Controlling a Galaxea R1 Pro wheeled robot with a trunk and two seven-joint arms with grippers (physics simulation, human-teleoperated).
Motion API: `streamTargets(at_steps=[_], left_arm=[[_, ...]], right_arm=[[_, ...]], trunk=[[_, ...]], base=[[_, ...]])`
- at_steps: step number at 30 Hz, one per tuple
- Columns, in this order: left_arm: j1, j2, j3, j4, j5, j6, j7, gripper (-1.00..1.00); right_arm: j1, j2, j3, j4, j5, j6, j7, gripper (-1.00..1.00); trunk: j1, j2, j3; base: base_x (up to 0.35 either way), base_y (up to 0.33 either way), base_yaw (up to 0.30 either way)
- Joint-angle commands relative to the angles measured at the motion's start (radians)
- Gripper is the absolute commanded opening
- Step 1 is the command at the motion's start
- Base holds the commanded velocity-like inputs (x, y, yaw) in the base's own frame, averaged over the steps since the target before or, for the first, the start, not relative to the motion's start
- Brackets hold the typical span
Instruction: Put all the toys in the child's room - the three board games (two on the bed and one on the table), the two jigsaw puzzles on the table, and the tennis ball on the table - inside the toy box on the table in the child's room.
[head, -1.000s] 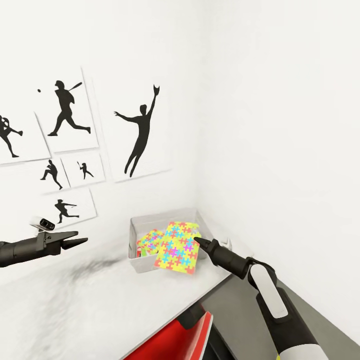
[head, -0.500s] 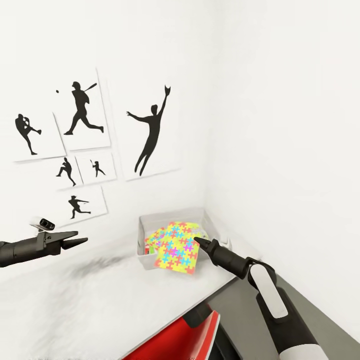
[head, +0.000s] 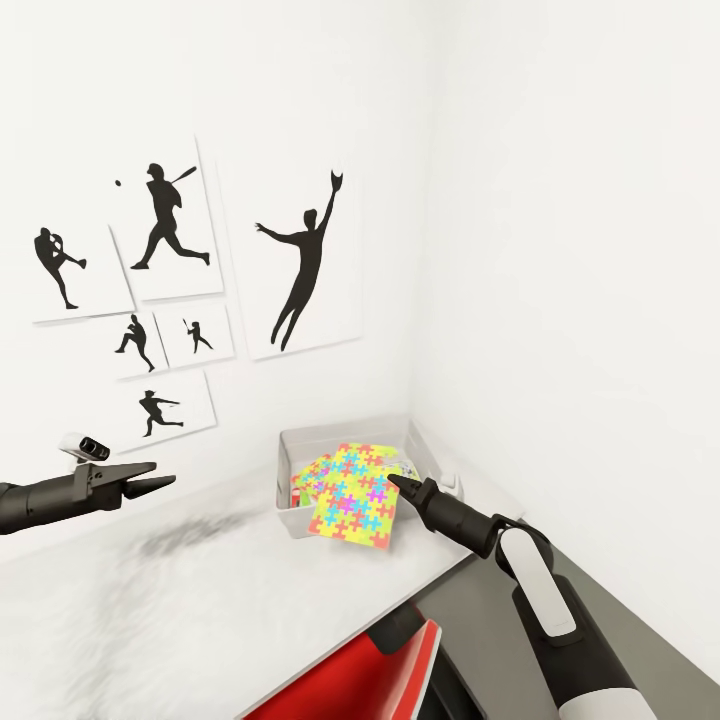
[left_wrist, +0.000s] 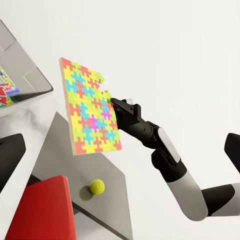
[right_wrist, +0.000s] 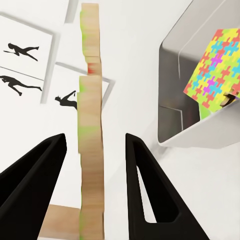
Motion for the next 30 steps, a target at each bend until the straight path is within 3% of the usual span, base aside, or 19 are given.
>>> streamTargets(at_steps=[1,30], left_arm=[[-0.001,0.000,0.000,0.000,0.000,0.011,-0.004,1.00],[-0.001,0.000,-0.001,0.000,0.000,0.011,-0.004,1.00]], right_arm=[[-0.001,0.000,-0.001,0.000,0.004,0.004,0.004,-1.00],[-0.001,-0.001,-0.001,0.001,0.004,0.004,0.004,-1.00]], trunk=[[0.001,-0.002,-0.002],[0.001,-0.002,-0.002]], base=[[0.000,0.000,0.000],[0.000,0.006,0.000]])
